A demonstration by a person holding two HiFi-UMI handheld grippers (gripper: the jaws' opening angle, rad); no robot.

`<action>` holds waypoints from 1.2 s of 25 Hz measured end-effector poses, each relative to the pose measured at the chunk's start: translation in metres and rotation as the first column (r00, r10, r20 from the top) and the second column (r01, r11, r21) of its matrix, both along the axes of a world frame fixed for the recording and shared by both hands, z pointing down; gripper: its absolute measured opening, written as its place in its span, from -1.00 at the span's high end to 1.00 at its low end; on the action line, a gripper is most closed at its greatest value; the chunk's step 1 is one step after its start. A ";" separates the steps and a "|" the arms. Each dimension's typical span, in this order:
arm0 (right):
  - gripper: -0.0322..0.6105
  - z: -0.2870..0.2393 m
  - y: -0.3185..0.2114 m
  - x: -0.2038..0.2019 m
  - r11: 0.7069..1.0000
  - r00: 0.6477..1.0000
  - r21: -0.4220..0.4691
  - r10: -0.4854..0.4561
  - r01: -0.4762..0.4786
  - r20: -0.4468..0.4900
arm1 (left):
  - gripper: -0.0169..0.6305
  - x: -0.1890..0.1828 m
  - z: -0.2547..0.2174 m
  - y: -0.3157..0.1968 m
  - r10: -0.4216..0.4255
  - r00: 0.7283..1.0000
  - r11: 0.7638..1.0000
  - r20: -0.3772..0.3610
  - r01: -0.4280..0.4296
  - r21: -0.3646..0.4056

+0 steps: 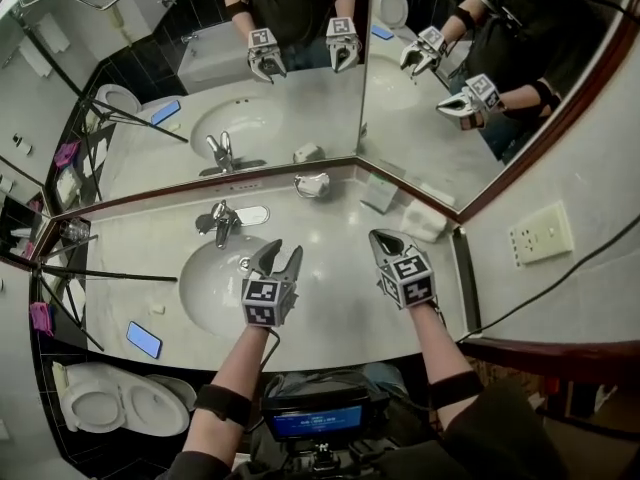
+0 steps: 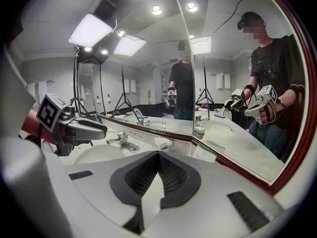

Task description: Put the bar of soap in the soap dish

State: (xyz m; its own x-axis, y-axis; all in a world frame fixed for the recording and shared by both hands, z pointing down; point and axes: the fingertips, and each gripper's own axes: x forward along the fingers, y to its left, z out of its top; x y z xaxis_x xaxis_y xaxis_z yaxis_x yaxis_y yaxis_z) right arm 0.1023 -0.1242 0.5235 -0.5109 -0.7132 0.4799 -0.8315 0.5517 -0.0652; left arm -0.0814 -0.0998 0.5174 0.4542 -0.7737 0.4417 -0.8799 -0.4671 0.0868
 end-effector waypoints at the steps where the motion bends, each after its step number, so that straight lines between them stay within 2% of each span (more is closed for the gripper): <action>1: 0.84 0.002 -0.006 -0.001 1.000 1.000 0.000 -0.004 0.004 -0.012 | 0.30 0.005 0.004 -0.008 0.013 1.000 1.000 0.003 -0.013 -0.010; 5: 0.84 0.014 -0.030 -0.008 1.000 0.999 -0.015 -0.020 0.019 -0.048 | 0.03 0.023 0.022 -0.040 0.052 0.998 0.997 0.025 -0.050 -0.052; 9: 0.84 0.029 -0.049 -0.018 0.999 0.997 -0.032 -0.038 0.036 -0.071 | -0.26 0.036 0.041 -0.076 0.055 0.997 0.995 0.051 -0.050 -0.087; 16: 0.84 0.059 -0.088 -0.026 0.998 0.994 -0.050 -0.035 0.030 -0.102 | -0.53 0.045 0.081 -0.138 0.049 0.995 0.988 0.086 -0.036 -0.148; 22: 0.84 0.080 -0.117 -0.024 0.999 0.993 -0.050 -0.025 0.020 -0.112 | -0.54 0.049 0.113 -0.177 0.055 0.992 0.984 0.110 -0.035 -0.175; 30: 0.84 0.094 -0.128 -0.024 0.996 0.995 -0.084 -0.035 0.027 -0.090 | -0.54 0.052 0.146 -0.206 0.056 0.988 0.982 0.147 -0.027 -0.187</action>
State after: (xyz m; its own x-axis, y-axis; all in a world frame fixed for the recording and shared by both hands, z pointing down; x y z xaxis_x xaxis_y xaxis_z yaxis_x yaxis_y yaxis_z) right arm 0.0783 -0.2518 0.6179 -0.4836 -0.6539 0.5818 -0.8185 0.5734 -0.0359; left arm -0.0294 -0.3058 0.6631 0.4015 -0.6546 0.6406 -0.8697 -0.4918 0.0425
